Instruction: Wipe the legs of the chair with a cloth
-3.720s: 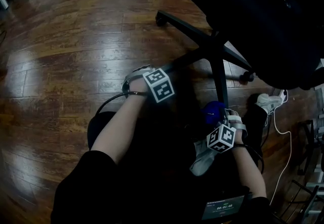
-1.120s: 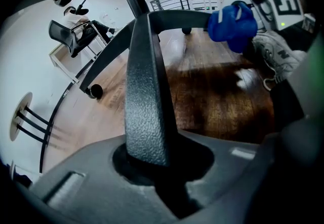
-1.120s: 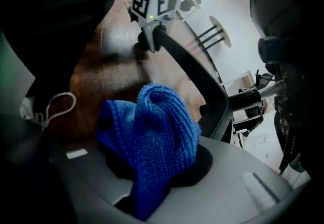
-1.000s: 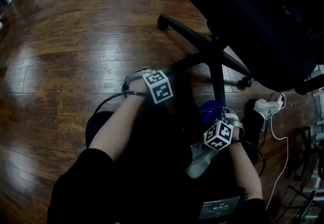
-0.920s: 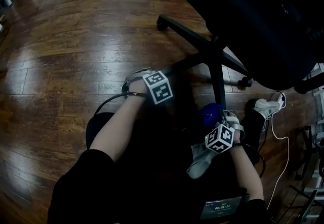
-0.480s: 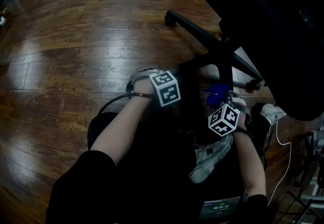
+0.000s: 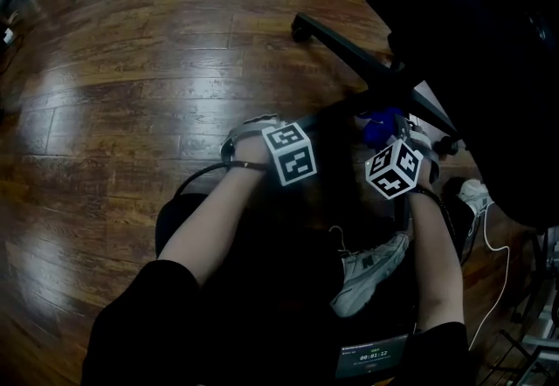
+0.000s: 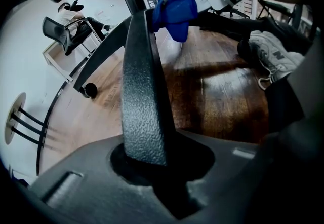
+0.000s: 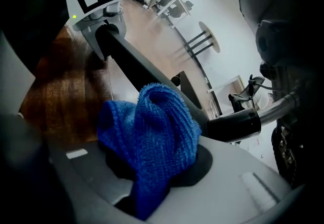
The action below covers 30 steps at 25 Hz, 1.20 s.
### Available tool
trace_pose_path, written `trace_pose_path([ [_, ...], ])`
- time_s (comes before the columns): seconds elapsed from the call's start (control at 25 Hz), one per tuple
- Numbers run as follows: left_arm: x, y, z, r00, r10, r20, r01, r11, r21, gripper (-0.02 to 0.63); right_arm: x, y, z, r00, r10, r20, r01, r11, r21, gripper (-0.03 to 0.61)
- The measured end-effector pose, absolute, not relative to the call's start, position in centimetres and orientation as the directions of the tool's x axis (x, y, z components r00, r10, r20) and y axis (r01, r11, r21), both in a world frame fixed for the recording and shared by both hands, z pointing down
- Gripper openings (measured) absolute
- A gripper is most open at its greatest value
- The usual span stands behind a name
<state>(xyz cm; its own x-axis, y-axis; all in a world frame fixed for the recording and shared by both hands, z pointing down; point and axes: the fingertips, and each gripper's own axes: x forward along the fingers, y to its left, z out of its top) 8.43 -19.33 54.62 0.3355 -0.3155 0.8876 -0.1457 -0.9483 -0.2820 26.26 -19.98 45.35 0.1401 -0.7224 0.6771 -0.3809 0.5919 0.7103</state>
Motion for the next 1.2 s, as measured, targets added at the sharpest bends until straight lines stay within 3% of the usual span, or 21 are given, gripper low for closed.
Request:
trace_pose_path([
  [0.68,8.6,-19.5,54.8,0.336,-0.345,0.876,-0.168,-0.937,-0.305,0.064,27.1,-0.6,51.1,0.168,-0.519,0.838,-0.372,0.754,0.542,0.094],
  [0.84,8.6,-19.5,54.7,0.334,-0.338,0.880,-0.163,-0.940,-0.299,0.064,27.1,-1.7,50.8,0.168,-0.515,0.841,-0.412,0.738,0.534,0.094],
  [1.2,8.5,-19.5,54.7,0.332,-0.337,0.881,-0.160,-0.941,-0.299,0.064,26.9,-16.2,47.1,0.182,-0.712,0.678,-0.353,0.596,0.721,0.094],
])
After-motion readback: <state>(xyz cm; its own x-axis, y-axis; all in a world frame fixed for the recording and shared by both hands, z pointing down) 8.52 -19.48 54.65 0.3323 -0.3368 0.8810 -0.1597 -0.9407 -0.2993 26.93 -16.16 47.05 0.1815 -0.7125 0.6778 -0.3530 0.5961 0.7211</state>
